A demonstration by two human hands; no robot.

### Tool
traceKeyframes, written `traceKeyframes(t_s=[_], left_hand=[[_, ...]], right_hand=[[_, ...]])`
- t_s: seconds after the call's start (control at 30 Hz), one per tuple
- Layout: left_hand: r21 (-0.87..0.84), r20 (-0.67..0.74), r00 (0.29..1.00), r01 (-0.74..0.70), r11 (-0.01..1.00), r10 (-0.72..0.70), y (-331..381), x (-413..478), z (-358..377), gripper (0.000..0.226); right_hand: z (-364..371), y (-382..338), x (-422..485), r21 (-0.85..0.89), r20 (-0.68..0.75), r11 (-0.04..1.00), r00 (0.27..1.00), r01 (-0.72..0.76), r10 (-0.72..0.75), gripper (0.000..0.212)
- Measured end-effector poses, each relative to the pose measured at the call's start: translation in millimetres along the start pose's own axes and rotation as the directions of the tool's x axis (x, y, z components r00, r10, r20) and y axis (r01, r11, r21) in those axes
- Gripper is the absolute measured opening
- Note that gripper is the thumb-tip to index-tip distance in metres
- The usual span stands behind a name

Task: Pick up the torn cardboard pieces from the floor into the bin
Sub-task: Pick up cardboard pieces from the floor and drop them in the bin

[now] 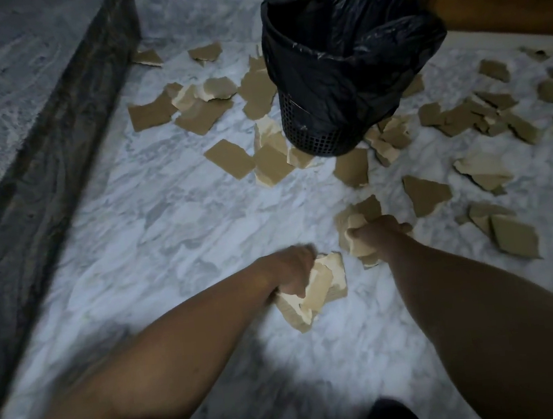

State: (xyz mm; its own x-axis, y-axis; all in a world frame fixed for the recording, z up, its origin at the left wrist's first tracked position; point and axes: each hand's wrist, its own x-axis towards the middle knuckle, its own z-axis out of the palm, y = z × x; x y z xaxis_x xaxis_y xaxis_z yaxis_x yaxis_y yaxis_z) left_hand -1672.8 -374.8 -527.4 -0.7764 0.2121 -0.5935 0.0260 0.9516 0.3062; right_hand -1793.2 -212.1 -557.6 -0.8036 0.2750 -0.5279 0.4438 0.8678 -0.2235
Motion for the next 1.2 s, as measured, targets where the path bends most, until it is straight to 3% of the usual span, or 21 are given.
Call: traceKeyframes(t_s=[0.1,0.2,0.27,0.37,0.47,0.6,0.7,0.8,0.93,1.03,1.1,1.2], left_hand=[[-0.095,0.004,0.995,0.099,0.991,-0.099,-10.5,-5.6,-5.2,0.063],[-0.130,-0.037,0.979,0.192,0.973,-0.199,-25.5,-11.3,-14.2,0.051],[-0.184,-0.131,0.950,0.259,0.948,-0.285,-41.7,-14.4,-22.1,0.039],[-0.438,-0.283,0.814,0.362,0.823,-0.508,-72.3,-23.5,-35.9,0.052],[-0.780,-0.408,0.573,0.186,0.597,-0.711,-90.5,-36.2,-81.3,0.047],[-0.835,-0.543,0.378,-0.153,0.528,-0.750,-74.0,-55.4,-206.8,0.039],[-0.786,-0.609,0.309,-0.357,0.505,-0.730,-43.1,-66.6,-288.7,0.028],[-0.688,-0.718,0.278,-0.422,0.590,-0.638,-5.6,-60.8,-337.7,0.026],[-0.636,-0.767,0.267,-0.436,0.637,-0.583,26.5,-21.0,-361.0,0.020],[-0.644,-0.764,0.307,-0.391,0.657,-0.567,21.5,19.3,-372.2,0.025],[-0.690,-0.721,0.381,-0.326,0.646,-0.579,12.4,40.0,-379.6,0.049],[-0.698,-0.684,0.406,-0.124,0.705,-0.606,-11.1,58.7,-378.8,0.066]], right_hand=[[3.1,-5.0,-12.9,-0.036,-0.044,0.998,0.998,0.052,-0.054,0.085],[8.0,-17.8,-24.4,-0.118,-0.026,0.968,0.974,0.220,-0.225,0.080],[7.3,-35.4,-36.3,-0.177,0.018,0.900,0.916,0.398,-0.401,0.076],[-4.0,-75.9,-59.9,-0.133,0.002,0.768,0.775,0.626,-0.631,0.065],[-43.6,-135.2,-92.8,-0.042,-0.099,0.654,0.648,0.756,-0.755,0.049],[-134.1,-216.3,-124.7,-0.046,-0.279,0.456,0.427,0.889,-0.860,0.040],[-208.1,-242.9,-133.0,-0.051,-0.307,0.378,0.345,0.925,-0.887,0.039],[-258.2,-243.4,-124.3,-0.076,-0.355,0.333,0.287,0.940,-0.890,0.042],[-280.8,-236.9,-78.5,0.054,-0.530,0.333,0.310,0.941,-0.789,0.045],[-285.2,-233.4,-29.2,0.142,-0.471,0.416,0.431,0.898,-0.770,0.041],[-289.2,-229.7,1.2,0.164,-0.349,0.508,0.531,0.846,-0.772,0.041],[-295.2,-221.2,41.5,0.174,-0.361,0.581,0.601,0.795,-0.713,0.051]])
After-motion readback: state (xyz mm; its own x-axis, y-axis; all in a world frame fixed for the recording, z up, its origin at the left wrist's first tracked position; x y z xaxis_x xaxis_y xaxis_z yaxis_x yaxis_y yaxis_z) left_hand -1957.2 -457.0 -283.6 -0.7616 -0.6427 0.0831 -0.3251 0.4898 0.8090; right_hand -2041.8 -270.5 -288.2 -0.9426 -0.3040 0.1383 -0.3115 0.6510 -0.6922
